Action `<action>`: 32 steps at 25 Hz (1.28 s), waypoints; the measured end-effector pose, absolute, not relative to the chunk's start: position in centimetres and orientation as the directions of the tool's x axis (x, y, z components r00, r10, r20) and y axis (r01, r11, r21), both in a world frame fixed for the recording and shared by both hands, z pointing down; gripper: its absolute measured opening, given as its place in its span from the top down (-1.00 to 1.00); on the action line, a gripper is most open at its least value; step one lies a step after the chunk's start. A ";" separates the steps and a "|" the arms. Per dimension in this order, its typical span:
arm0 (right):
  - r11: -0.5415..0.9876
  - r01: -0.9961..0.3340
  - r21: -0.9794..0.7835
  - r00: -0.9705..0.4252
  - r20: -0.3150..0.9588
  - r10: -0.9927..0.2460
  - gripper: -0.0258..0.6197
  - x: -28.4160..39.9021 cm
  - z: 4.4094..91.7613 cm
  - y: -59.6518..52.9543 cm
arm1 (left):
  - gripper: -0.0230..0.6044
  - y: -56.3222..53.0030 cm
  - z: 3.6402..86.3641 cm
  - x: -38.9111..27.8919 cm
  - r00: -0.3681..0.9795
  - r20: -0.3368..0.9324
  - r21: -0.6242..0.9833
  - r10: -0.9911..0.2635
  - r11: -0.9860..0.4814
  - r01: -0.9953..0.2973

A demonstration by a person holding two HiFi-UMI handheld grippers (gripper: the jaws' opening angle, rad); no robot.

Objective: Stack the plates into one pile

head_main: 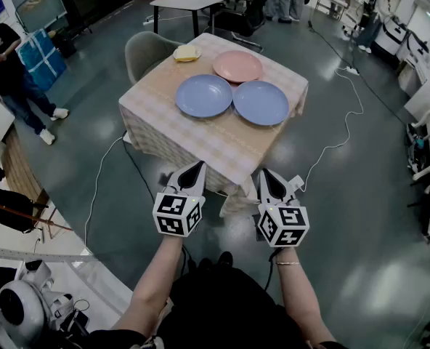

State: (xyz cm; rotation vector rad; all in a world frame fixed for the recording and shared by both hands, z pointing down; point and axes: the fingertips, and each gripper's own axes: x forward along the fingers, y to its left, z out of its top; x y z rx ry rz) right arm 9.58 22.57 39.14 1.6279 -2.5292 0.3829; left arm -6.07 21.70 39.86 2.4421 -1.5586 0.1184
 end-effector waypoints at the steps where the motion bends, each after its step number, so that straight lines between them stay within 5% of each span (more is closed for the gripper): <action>1: 0.394 -0.907 -0.152 -0.420 0.227 -0.879 0.91 9.6 39.1 22.6 | 0.91 21.7 39.8 -6.0 0.428 0.198 0.157 -0.882 -0.402 -0.902; 32: 0.497 -0.842 -0.210 -0.535 0.215 -0.817 0.91 7.3 39.5 20.8 | 0.90 21.9 40.6 -10.2 0.229 0.234 0.114 -0.945 -0.207 -0.972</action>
